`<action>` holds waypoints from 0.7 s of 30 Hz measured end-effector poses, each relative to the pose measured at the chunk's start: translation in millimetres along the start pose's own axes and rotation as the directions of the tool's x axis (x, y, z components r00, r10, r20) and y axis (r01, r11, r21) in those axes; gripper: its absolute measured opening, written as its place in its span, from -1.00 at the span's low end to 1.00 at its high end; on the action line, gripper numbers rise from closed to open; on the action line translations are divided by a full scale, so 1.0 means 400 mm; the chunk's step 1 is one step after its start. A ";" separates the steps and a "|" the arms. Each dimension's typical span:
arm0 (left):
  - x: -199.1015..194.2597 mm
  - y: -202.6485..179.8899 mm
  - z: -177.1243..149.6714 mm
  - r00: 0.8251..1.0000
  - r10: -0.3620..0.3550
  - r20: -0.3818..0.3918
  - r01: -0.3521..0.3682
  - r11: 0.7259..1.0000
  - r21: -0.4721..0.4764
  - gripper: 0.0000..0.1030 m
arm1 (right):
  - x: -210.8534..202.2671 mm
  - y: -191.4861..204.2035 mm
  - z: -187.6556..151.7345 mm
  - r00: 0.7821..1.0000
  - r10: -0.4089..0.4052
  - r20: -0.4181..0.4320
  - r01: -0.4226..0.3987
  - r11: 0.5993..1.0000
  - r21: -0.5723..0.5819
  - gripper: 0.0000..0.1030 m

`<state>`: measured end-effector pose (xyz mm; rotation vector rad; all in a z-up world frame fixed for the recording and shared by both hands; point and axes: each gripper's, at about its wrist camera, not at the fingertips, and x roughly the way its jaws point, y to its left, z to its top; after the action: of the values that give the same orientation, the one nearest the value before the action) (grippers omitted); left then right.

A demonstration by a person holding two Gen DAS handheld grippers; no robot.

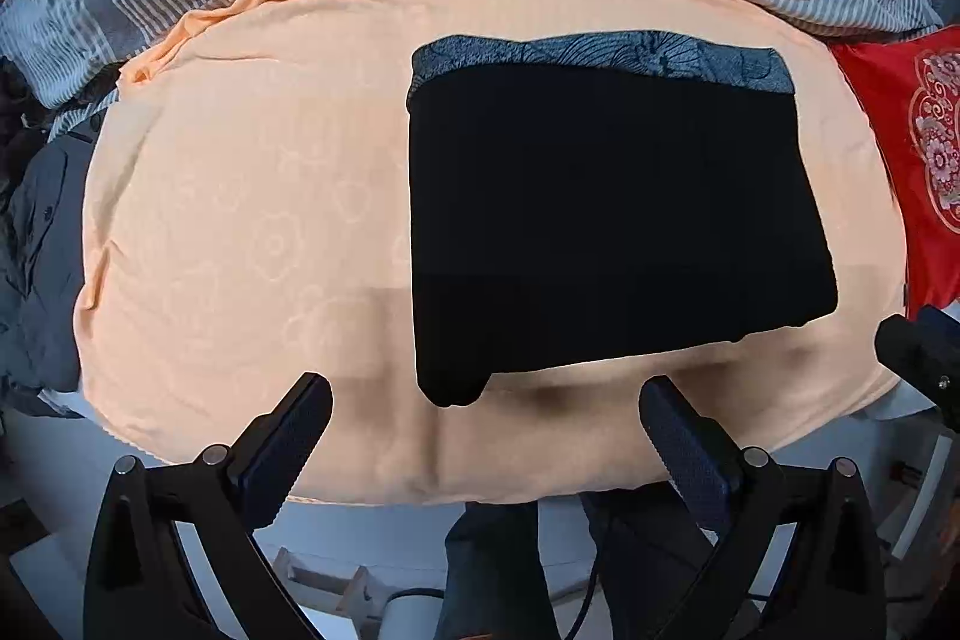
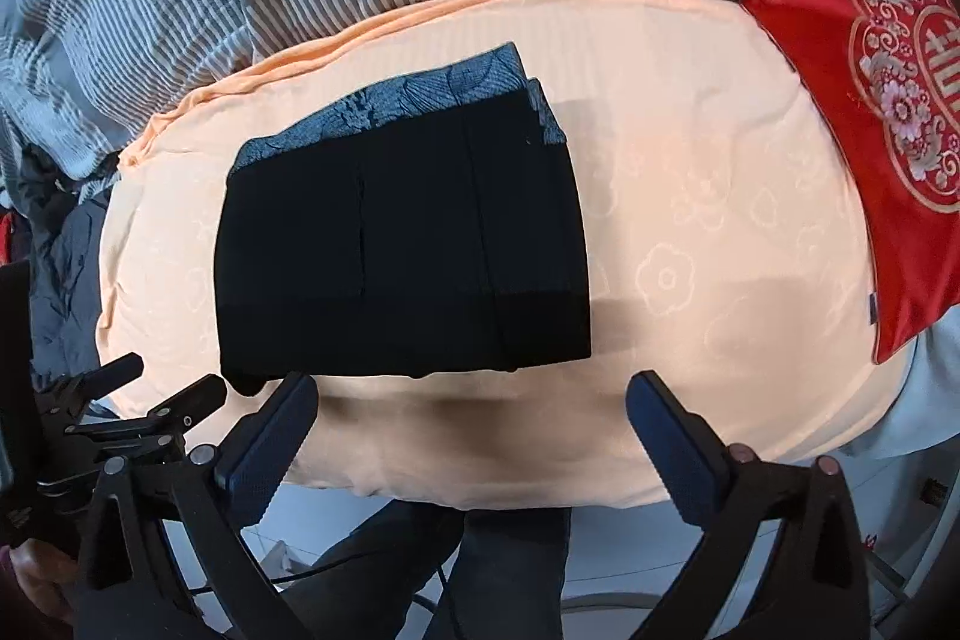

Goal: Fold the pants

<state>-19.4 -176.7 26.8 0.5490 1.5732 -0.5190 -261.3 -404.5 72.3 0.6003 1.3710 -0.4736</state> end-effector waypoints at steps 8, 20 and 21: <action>-0.034 -0.020 -0.036 0.999 0.024 0.022 -0.024 1.000 0.011 1.00 | -0.016 0.024 -0.011 0.999 -0.039 -0.017 0.039 0.999 -0.030 0.99; -0.052 -0.017 -0.050 0.999 0.031 0.019 -0.030 0.999 -0.019 1.00 | -0.024 0.059 -0.029 0.993 -0.117 -0.025 0.115 0.992 -0.059 0.99; -0.052 -0.016 -0.051 0.999 0.030 0.020 -0.029 0.999 -0.018 1.00 | -0.025 0.060 -0.030 0.993 -0.116 -0.025 0.114 0.991 -0.063 0.99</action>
<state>-38.1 -169.8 49.1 0.5508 1.5470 -0.4862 -256.5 -378.8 84.0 0.4812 1.4473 -0.5154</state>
